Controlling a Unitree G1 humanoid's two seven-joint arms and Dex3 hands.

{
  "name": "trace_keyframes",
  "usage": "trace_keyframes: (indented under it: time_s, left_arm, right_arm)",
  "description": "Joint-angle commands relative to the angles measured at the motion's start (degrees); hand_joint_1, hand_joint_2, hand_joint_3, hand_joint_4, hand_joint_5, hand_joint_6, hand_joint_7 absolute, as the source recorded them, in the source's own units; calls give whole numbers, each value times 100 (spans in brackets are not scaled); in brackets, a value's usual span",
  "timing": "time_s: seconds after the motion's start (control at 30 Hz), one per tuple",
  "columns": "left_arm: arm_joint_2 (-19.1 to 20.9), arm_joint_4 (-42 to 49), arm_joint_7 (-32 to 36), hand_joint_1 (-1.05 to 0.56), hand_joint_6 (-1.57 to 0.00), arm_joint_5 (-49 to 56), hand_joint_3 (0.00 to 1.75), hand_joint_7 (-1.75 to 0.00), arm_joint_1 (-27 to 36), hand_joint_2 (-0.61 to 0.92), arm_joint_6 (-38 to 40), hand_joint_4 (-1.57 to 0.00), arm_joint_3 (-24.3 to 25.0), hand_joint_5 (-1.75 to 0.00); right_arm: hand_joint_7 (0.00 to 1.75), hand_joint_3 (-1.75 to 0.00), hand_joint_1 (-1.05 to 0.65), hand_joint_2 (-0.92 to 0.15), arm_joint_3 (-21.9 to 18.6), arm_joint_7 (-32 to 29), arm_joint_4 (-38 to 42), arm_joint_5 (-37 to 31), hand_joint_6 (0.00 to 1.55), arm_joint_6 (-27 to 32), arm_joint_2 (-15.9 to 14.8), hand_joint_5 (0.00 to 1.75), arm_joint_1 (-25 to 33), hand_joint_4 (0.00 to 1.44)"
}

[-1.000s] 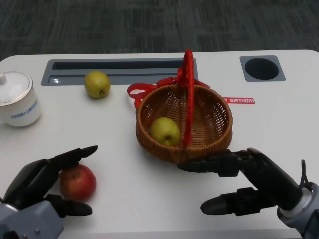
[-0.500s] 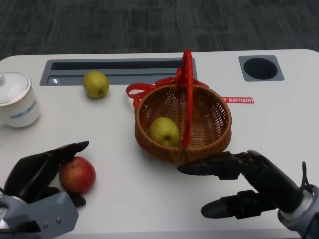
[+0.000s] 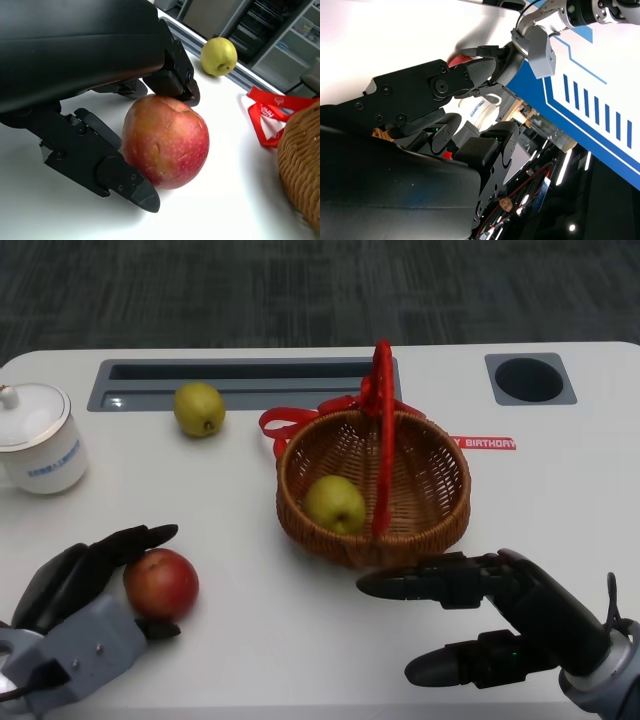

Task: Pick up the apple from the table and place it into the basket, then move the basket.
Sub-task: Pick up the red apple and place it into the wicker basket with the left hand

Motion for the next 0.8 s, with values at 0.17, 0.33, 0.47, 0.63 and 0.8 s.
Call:
trace_keyframes:
  time_s: [0.17,0.33,0.47,0.63,0.8]
  left_arm:
    - [-300,-274,-907,-15,-105,-614,2,-5,436,84,-328,-118,239,-9]
    - [-196,-434,-955,-16,-106,-691,1,-3,461,86,-385,-120,301,-9]
    - [-157,-501,-785,-15,-107,-652,0,-3,502,86,-421,-120,356,-9]
    - [-174,-609,-482,-16,-108,-651,0,-2,582,86,-681,-119,457,-7]
    - [-179,-731,-377,-16,-109,-689,0,-2,551,85,-1014,-122,565,-7]
  right_arm:
    - [0,-1,-49,-89,17,21,9,109,67,47,-44,1,1,77]
    - [0,-1,-50,-91,25,-1,81,70,67,-1,-30,0,-44,75]
    - [0,-1,-51,-92,20,-26,68,24,67,5,-31,0,-37,75]
    - [0,-1,-52,-92,24,-15,45,50,68,42,-38,0,-19,75]
    - [0,-2,-52,-92,43,13,67,106,68,25,-29,0,-27,76]
